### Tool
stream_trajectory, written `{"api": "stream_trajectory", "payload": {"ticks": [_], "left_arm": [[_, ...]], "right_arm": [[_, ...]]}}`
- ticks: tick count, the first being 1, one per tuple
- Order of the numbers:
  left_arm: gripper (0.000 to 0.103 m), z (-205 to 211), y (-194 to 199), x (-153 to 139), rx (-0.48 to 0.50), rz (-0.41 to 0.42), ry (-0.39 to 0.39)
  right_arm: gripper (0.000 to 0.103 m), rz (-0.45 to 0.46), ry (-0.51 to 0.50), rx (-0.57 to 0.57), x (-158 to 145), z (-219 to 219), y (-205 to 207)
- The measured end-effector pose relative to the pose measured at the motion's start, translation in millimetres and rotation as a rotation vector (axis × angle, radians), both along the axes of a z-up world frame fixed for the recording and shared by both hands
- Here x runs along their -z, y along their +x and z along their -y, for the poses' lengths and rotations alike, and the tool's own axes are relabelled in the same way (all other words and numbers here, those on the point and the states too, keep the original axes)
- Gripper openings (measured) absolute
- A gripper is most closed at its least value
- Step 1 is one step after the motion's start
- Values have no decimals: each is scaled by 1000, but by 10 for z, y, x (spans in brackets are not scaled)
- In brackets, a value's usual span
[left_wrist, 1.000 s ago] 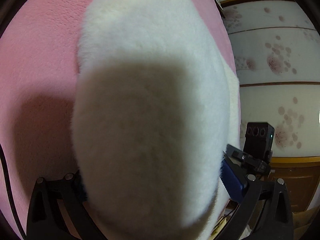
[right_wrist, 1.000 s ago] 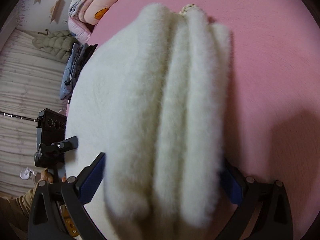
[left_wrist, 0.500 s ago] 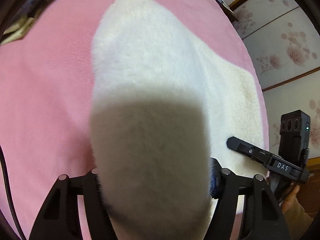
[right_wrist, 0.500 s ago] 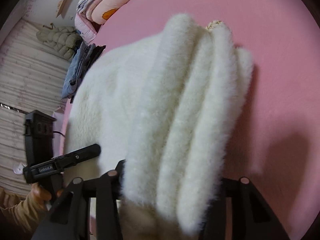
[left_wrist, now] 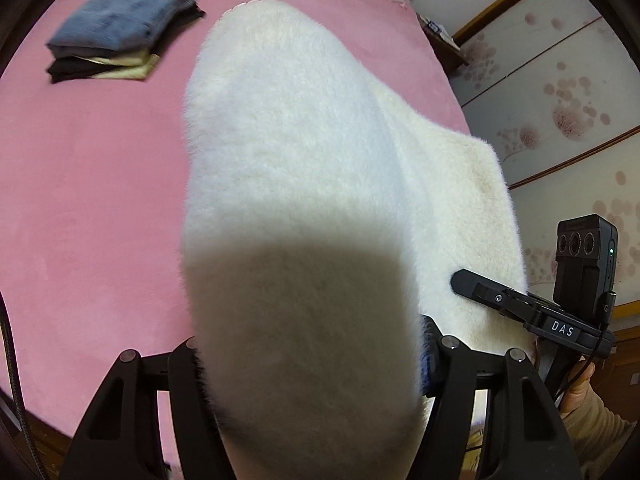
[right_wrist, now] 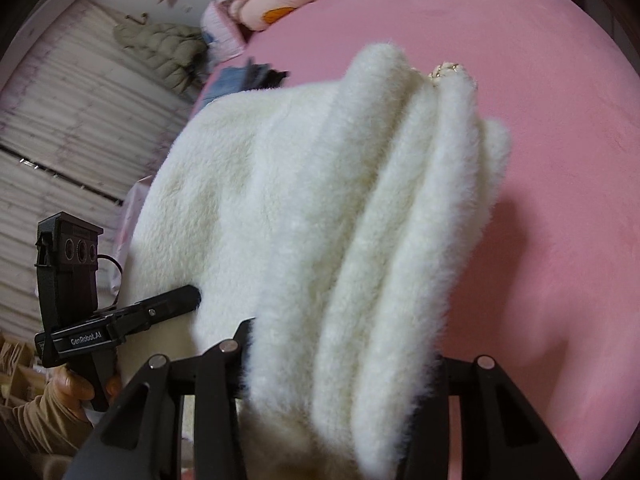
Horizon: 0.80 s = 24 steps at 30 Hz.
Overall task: Fold large clothes
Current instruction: 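Lift the folded cardigan with both tools and carry it toward the clothes stack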
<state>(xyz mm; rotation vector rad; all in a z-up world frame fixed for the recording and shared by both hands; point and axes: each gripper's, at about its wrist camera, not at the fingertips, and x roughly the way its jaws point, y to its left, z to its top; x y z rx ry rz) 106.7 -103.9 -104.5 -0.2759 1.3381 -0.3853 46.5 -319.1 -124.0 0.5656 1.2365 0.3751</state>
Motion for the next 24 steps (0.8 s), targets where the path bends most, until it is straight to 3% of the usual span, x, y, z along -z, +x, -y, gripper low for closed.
{"api": "stream_trajectory", "payload": {"ticks": [8,12,18,24], "left_arm": [[65,-1137,497,-431,-16,72,-38],[65,-1849,960,-419,21,82,-63],[65,-2853,2096,-419,91,110,-15],[65,-3533,3664,-72,92,194,-30]], "right_arm": [[42,77,9,-50,-482,-916,353],[42,99,-11,-21,-565,-1575,746],[42,111,1,45,-411,-2586,1655],[42,157,-1,68,-108,-3204,3012]]}}
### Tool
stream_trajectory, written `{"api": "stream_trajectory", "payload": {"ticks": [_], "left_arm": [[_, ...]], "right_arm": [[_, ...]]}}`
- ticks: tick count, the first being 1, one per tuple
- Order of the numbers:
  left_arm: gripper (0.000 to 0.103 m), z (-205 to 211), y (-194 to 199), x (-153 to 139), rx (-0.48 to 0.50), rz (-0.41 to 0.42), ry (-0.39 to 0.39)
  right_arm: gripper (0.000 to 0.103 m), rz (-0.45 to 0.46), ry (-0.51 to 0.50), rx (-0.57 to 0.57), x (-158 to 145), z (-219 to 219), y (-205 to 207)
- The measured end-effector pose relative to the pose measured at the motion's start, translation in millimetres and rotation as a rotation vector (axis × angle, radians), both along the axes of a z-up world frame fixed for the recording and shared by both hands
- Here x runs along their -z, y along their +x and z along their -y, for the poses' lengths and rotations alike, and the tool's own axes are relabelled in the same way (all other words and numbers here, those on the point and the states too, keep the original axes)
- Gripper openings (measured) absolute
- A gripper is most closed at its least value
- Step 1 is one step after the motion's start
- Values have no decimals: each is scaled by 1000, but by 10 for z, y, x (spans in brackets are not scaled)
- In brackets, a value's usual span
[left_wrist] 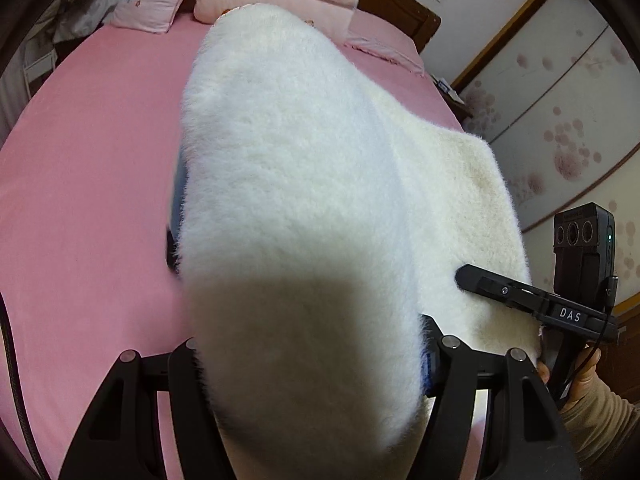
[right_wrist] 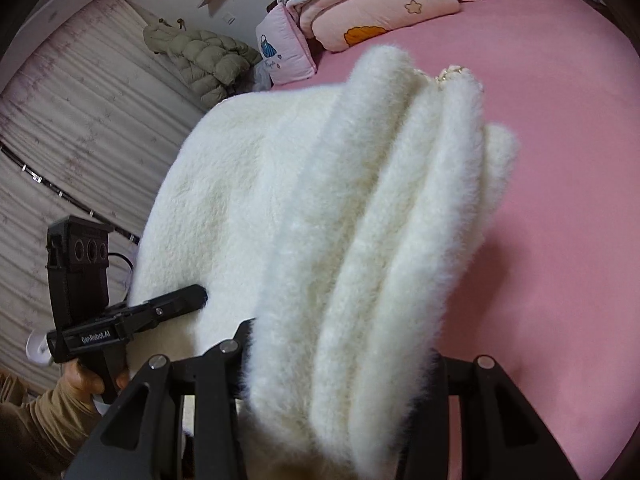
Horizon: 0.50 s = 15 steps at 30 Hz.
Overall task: Fold large clothes
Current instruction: 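Lift the folded cardigan with both tools and carry it toward the clothes stack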
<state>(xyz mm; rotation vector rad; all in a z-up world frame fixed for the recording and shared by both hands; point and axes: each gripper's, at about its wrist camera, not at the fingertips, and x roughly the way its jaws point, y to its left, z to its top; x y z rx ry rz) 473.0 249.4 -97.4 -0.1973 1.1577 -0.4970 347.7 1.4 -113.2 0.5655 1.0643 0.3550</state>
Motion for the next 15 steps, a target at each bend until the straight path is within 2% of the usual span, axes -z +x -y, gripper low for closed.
{"api": "stream_trajectory", "payload": {"ticks": [1,4,8,10,12,14,15], "left_arm": [[65,-60,362,86,-1,-1,-8],[65,-91,1103,280,9,24,-1],[67,-26,1781,626,-14,34,9],[71,32,2053,871,-41,7,12],[76,152,2150,1049,-63,-7,25],[88,245,2126,1112,-41,28,67],[89,270,2096,1121,-33,44,79]], "right_arm": [[42,7,-6,3,68,-45,286],[42,16,-11,14,239,-104,925],[42,4,-22,45,577,-42,1701],[44,-12,-91,61,762,-26,1966],[49,-61,-126,86,958,-8,2133],[53,-99,-167,98,1112,6,2188],[55,-93,-182,88,1121,9,2173]]}}
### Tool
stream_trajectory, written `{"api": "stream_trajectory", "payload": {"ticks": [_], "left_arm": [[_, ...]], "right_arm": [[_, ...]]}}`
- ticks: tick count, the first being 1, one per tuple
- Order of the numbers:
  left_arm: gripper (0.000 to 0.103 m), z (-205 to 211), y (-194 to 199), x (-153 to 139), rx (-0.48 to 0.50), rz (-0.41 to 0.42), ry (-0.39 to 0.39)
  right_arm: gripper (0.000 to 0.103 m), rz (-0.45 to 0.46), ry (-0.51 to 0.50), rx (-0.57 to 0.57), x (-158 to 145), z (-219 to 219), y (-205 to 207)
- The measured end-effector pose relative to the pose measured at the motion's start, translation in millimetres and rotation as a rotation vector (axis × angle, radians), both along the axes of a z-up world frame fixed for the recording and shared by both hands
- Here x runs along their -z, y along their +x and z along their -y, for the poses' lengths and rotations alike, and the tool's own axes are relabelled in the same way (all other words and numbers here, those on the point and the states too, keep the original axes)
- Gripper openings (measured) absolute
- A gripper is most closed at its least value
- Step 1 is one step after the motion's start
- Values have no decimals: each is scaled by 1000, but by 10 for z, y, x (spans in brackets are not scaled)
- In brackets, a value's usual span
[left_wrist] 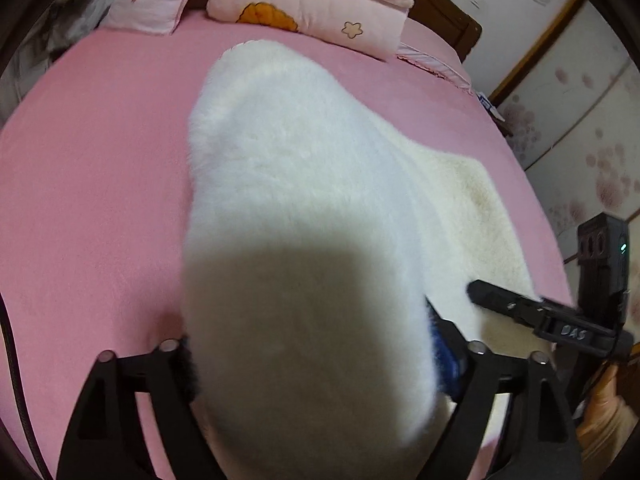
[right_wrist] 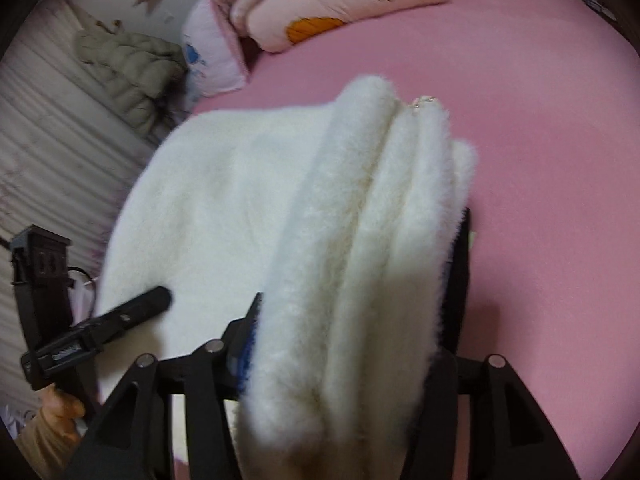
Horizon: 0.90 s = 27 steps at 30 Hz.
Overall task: Fold large clothes
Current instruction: 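Lift the folded cardigan with both tools and carry it toward the clothes stack, then lower the cardigan onto the dark clothes stack and open both tools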
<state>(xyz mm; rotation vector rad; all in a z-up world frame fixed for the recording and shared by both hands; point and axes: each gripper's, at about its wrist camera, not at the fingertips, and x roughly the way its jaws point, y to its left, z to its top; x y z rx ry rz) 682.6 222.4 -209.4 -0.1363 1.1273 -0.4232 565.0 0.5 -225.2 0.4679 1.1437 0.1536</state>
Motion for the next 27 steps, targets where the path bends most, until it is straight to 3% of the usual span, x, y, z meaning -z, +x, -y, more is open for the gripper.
{"api": "stream_trajectory", "payload": {"ticks": [4,5,8,10,12,14,16,18,21,24,27], "left_arm": [[97,17,-64,-115,-6,26,37],[96,59,-289,-217,-9,37,51],[96,167,-688,-585,-27,171,171],[94,0,-851,-773,-26,229,227],[91,-189,-1123,-969,-38,277,238],[81,-255,-1301,-1054,-83,268,241],[70,-298,-1393,-981,-102,234,270],[67,-327,-1454,-799,-94,192,331],[69,-471,-1443,-620,-133,177,348],[80,-554,-1371,-470,-182,119,297],[86,-616,-1355,-404,-209,114,276]], "right_arm": [[60,39,-91,-51,-186,-47,-171],[60,53,-131,-63,-289,-63,-258],[60,129,-294,-62,-649,-107,-555],[60,172,-391,-57,-855,-196,-752],[60,189,-381,-75,-962,-258,-837],[59,195,-337,-107,-1002,-347,-956],[44,207,-317,-130,-991,-448,-1018],[18,189,-328,-140,-859,-505,-1072],[3,108,-324,-117,-497,-486,-1038],[0,74,-299,-90,-290,-391,-1014],[0,48,-298,-81,-212,-386,-977]]}}
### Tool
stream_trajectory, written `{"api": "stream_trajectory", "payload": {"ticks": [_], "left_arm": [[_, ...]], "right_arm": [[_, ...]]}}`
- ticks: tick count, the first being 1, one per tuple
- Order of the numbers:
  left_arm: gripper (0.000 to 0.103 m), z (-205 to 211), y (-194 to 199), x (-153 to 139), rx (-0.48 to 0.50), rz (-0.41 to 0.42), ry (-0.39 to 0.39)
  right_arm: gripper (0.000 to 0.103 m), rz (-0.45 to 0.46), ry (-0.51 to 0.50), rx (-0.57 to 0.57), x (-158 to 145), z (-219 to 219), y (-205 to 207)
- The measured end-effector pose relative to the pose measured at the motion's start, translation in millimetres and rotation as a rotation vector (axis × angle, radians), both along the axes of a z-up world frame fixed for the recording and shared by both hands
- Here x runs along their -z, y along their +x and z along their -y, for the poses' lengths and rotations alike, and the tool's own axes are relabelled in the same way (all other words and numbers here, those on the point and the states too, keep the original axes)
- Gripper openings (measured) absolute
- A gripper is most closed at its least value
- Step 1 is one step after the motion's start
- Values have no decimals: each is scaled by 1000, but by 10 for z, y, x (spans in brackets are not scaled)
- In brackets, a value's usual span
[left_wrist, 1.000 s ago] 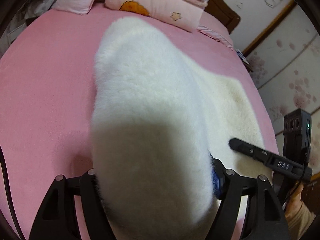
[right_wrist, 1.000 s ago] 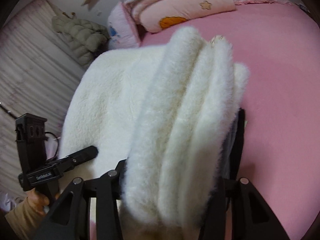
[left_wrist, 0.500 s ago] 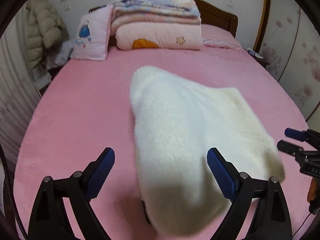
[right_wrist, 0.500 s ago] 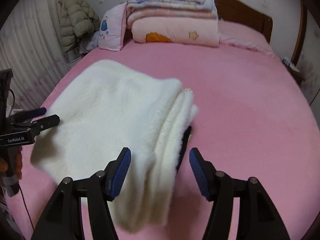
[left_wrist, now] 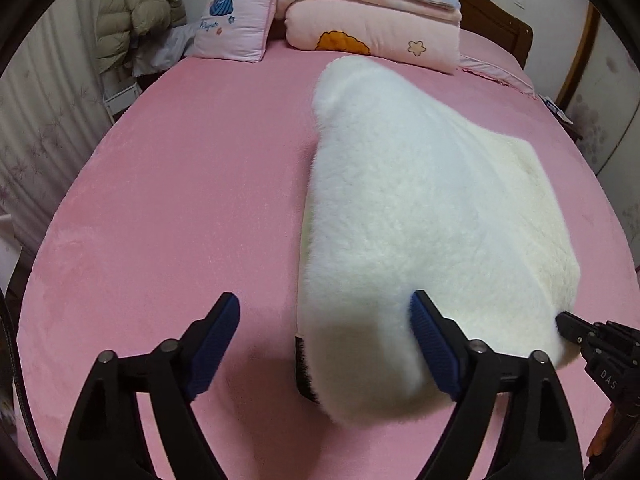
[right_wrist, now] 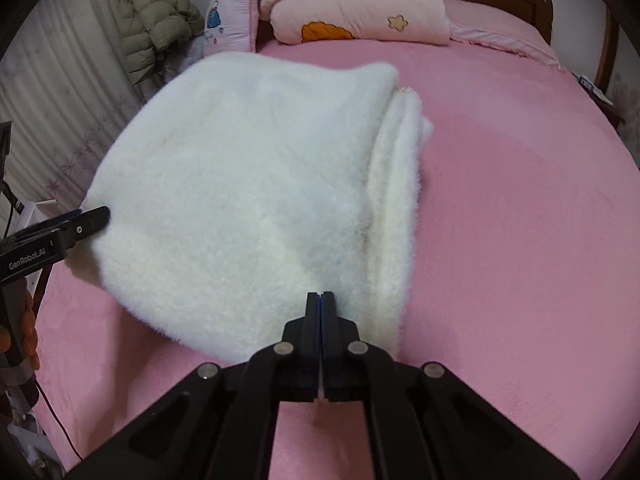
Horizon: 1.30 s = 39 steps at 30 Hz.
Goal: Fold large clothes
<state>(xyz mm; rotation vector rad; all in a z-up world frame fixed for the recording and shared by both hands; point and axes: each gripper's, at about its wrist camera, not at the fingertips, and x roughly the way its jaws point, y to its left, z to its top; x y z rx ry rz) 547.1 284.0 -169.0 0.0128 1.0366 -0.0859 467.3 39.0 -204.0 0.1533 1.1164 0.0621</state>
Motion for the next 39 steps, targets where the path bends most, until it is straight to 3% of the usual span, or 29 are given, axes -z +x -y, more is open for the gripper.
{"api": "stream_trajectory", "payload": {"ticks": [5,10,17,20,23,31,36,39], "left_arm": [[86,-6,-86,-186,-23,-15,-33],[86,126,-535,-541,-11,-3,-59],[87,579,-1490,-1400,59,30,-108],[99,802,-2052,-1775,80,59,-121],[99,1004,-2587,-2010,89,68,-144],[99,1513,-3859,-2316,65,62,-166],[99,1808,-4426,-2313,54,63,-164],[99,2017,-4677,-2239,53,56,-119]], "right_arm": [[0,-7,49,38,-258,36,-69],[0,26,83,43,-721,115,-422],[3,53,162,67,-1515,203,-1309],[3,60,175,52,-1852,237,-1769],[3,66,181,32,-2110,349,-2225],[3,50,179,9,-2485,745,-3438],[3,78,124,1,-2580,929,-4004],[3,96,114,17,-2567,1040,-4256]]}}
